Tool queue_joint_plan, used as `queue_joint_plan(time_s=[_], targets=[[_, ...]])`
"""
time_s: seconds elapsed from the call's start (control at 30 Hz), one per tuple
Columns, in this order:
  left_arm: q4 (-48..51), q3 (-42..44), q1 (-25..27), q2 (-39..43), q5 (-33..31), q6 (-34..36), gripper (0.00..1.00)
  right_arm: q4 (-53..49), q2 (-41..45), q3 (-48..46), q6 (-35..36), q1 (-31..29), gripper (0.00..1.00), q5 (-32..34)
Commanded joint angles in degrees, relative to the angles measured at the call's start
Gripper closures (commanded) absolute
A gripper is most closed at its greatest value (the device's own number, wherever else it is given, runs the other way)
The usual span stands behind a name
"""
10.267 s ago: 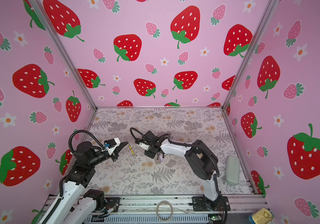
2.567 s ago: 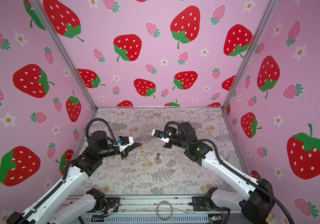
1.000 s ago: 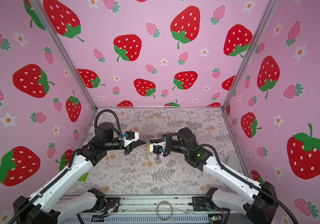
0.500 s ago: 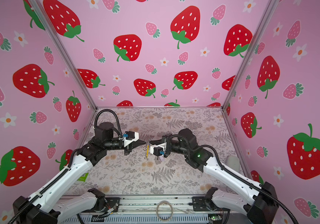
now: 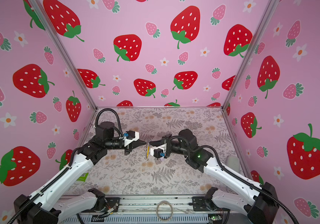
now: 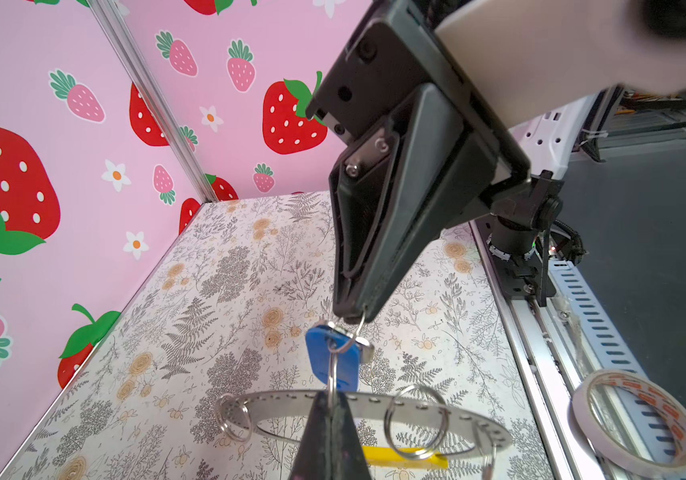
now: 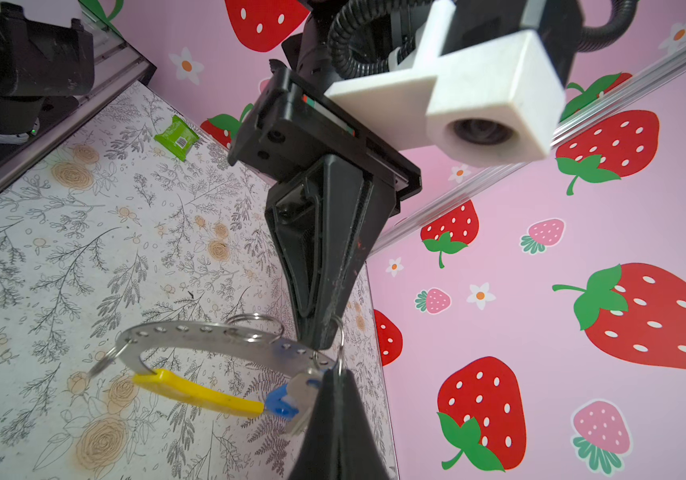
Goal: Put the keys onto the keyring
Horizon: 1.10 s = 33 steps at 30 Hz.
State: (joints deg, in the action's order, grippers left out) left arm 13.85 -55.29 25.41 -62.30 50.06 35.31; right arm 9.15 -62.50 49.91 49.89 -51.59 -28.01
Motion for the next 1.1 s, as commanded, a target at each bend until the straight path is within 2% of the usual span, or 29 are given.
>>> queue_joint_plan(time_s=[0.0,0.8,1.07], targets=[[-0.05,-2.90,0.26,0.25,1.79,0.41,1.00,0.13,0.87,-0.84,1.84,-0.27,1.00,-1.87],[-4.44,-2.40,-1.33,-0.36,5.98,-5.76,1.00,3.95,4.04,-6.59,10.37,-1.52,1.00,2.22],[-8.83,-1.49,-1.86,-0.26,6.80,-8.91,1.00,4.39,3.80,-7.50,11.96,-2.00,1.00,3.22]])
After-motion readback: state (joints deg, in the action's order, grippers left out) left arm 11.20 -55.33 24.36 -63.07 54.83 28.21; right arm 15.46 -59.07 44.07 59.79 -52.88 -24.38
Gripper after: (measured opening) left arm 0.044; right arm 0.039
